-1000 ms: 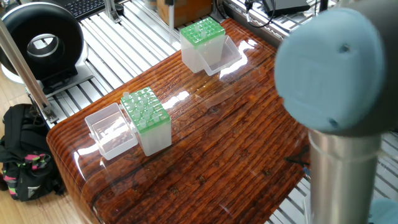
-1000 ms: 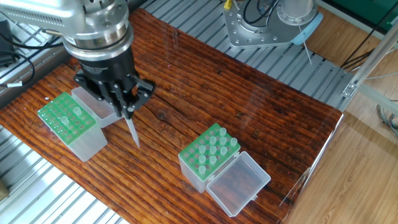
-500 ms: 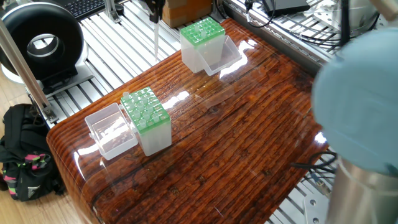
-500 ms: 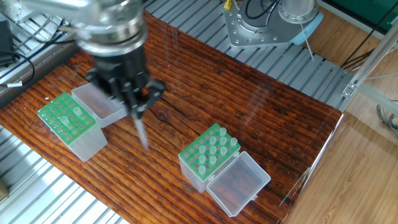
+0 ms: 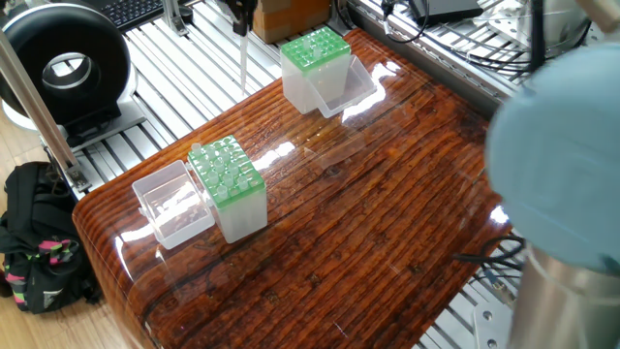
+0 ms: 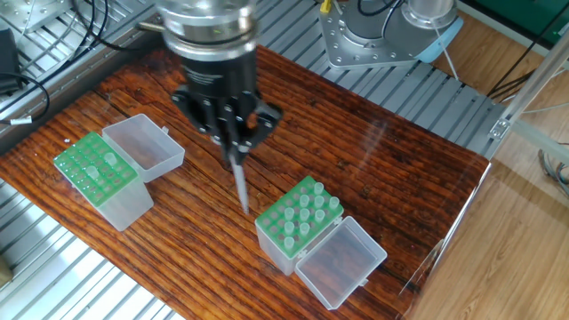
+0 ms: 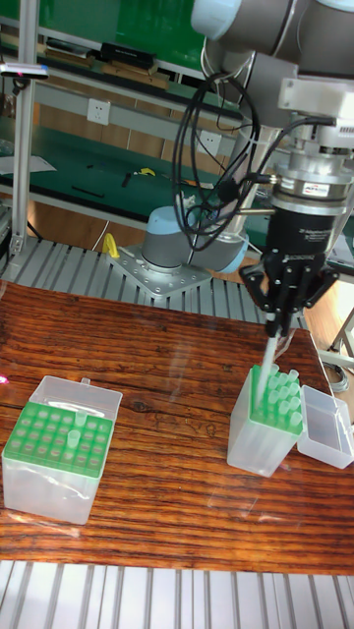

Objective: Transfer all large pipette tips from one holder to another

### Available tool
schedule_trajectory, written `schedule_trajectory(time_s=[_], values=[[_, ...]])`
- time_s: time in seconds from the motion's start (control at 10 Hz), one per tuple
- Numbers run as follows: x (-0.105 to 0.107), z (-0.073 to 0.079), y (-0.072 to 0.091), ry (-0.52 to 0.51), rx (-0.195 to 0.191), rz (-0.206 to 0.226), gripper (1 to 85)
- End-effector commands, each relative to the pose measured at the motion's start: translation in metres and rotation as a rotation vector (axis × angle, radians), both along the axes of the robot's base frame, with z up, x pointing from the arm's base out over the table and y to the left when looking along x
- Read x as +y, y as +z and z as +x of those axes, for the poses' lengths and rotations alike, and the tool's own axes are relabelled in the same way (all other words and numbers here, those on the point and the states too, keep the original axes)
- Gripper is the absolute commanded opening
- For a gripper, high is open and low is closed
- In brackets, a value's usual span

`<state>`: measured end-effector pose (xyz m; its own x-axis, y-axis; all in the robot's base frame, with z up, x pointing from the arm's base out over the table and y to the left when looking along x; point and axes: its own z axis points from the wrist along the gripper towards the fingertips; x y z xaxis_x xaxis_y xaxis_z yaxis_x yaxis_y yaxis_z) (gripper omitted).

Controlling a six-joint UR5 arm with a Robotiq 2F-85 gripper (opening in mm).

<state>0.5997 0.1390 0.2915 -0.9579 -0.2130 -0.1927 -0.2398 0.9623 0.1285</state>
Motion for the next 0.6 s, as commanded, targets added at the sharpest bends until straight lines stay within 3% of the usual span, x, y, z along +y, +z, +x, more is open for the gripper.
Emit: schedule_trajectory(time_s=[0.0,0.1,0.3,0.5], values=[[0.021,-0.002,-0.004,-0.029,-0.018,0.023,1.0],[0.018,-0.002,-0.006,-0.028,-0.015,0.009,1.0],[-0.013,0.000,-0.008,0.022,-0.027,-0.101,1.0],[-0.011,-0.003,-0.009,0.152,-0.034,-0.115,1.0]])
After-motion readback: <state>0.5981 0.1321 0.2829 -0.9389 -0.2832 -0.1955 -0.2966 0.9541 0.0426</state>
